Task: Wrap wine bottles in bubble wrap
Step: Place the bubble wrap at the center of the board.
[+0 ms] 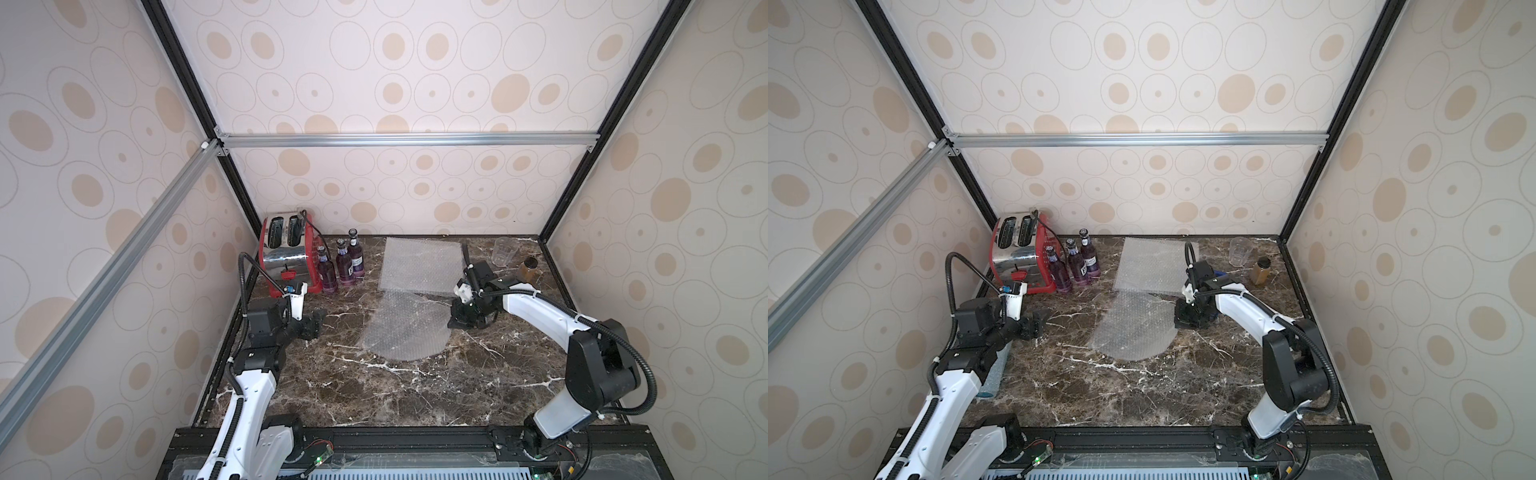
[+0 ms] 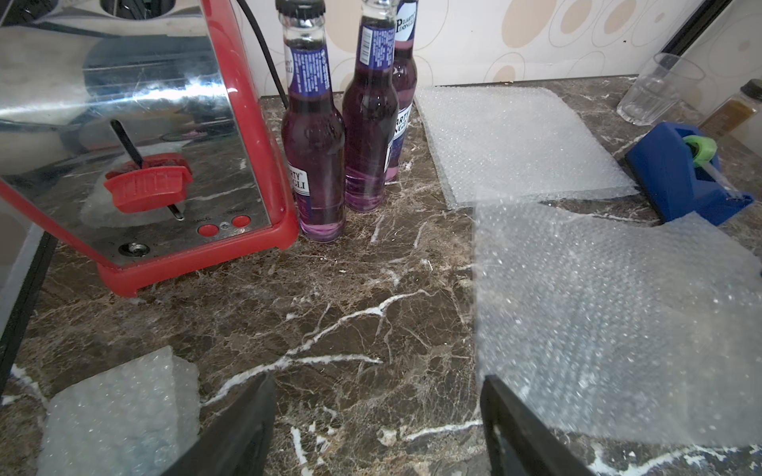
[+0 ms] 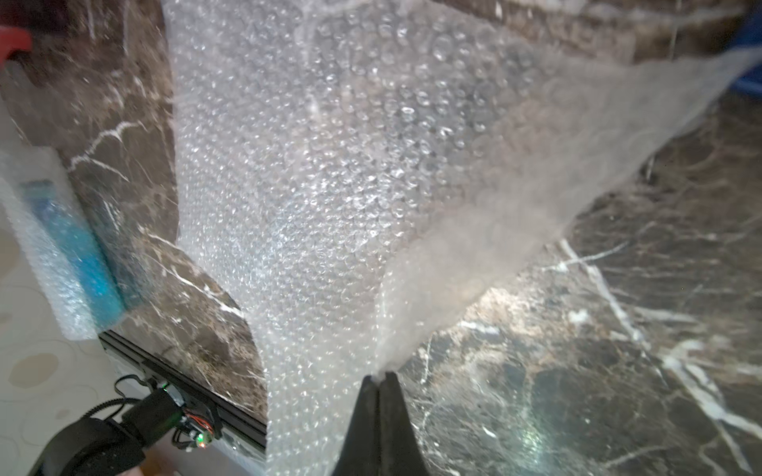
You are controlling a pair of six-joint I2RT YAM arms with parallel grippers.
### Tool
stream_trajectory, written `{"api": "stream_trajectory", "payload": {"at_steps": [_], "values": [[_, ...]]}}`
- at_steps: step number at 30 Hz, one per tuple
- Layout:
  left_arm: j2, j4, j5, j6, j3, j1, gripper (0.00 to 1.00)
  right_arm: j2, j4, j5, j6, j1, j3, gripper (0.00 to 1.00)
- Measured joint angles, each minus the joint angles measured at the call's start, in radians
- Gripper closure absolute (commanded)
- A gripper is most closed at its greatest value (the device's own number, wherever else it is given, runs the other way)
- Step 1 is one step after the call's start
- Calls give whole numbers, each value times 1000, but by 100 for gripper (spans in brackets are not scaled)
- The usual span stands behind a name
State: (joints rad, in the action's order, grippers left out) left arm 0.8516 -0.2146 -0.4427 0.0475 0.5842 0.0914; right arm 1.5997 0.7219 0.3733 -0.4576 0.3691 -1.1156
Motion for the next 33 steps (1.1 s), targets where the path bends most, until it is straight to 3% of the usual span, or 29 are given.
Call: {"api": "stream_trajectory", "payload": {"at_steps": [8,16,24,30,33], "values": [[2,-12,6,3,8,5,19,59,-30,-96,82,-3,39,100],[29,-46,57,2,72,-2,19,113,-84,-187,56,-14,37,100],[97,-59,70,-5,154,-21,16,109,-90,-236,55,-17,38,60],[308,-75,68,-6,359,-26,16,-4,-67,-254,57,-17,45,55],[414,-62,68,-12,451,-26,21,-100,-62,-255,55,-17,53,54]]}}
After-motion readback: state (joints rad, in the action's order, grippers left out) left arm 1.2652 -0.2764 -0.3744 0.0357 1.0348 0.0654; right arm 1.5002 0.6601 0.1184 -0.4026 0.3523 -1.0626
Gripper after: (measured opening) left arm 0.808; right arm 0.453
